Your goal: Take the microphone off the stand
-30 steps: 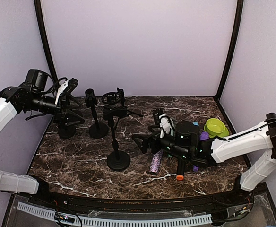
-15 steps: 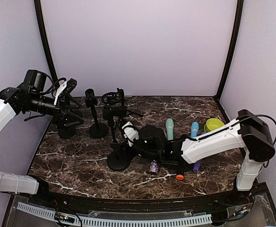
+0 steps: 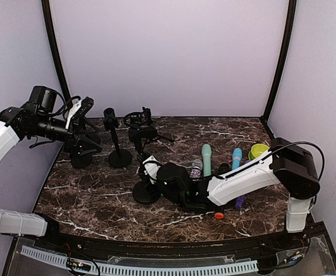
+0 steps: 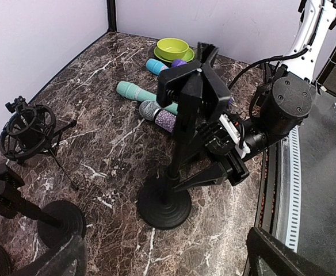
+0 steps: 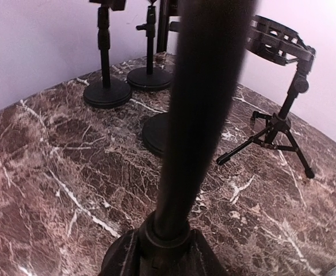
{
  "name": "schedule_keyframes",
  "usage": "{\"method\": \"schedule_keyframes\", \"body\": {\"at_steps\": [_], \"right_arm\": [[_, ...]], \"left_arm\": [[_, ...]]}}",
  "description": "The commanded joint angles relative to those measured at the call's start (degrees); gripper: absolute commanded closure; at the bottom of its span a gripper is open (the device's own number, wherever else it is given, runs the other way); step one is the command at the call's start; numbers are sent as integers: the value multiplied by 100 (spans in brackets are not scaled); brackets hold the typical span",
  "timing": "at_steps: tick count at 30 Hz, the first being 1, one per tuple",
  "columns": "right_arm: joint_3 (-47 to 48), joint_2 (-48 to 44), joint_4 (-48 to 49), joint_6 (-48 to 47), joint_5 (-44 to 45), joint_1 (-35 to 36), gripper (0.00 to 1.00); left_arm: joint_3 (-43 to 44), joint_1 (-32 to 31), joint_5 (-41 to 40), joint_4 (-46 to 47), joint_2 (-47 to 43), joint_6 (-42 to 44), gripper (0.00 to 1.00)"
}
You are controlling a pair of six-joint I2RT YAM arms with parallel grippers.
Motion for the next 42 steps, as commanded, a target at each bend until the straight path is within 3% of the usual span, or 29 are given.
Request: {"method": "schedule_keyframes", "body": {"at_steps": [1, 3, 7, 13, 22, 36, 38, 42], "right_arm": [[1, 15, 504, 70, 193, 14, 89], [22, -66, 474, 103, 151, 17, 100], [189, -306, 254, 274, -13, 24, 100], [821, -650, -18, 579, -1005, 23, 100], [1503, -684, 56, 1144, -1864, 34, 100], [2006, -524, 248, 1189, -2147, 132, 100], [2029, -519, 250, 1192, -2174, 146, 100], [2024, -544, 220, 1218, -2211, 147, 100]], "left_arm": [[-188, 25, 124, -127, -107, 66, 1], [-311, 24, 147, -37, -125, 16, 1], [-917, 24, 279, 313, -270, -61, 5], [-1543, 23, 540, 970, -392, -421, 16], [-1649, -128, 575, 1207, -182, -395, 26], [-1848, -618, 808, 1010, -75, -343, 50], [-1824, -621, 759, 1025, -63, -334, 59], [-1645, -620, 718, 1016, -55, -318, 97]]}}
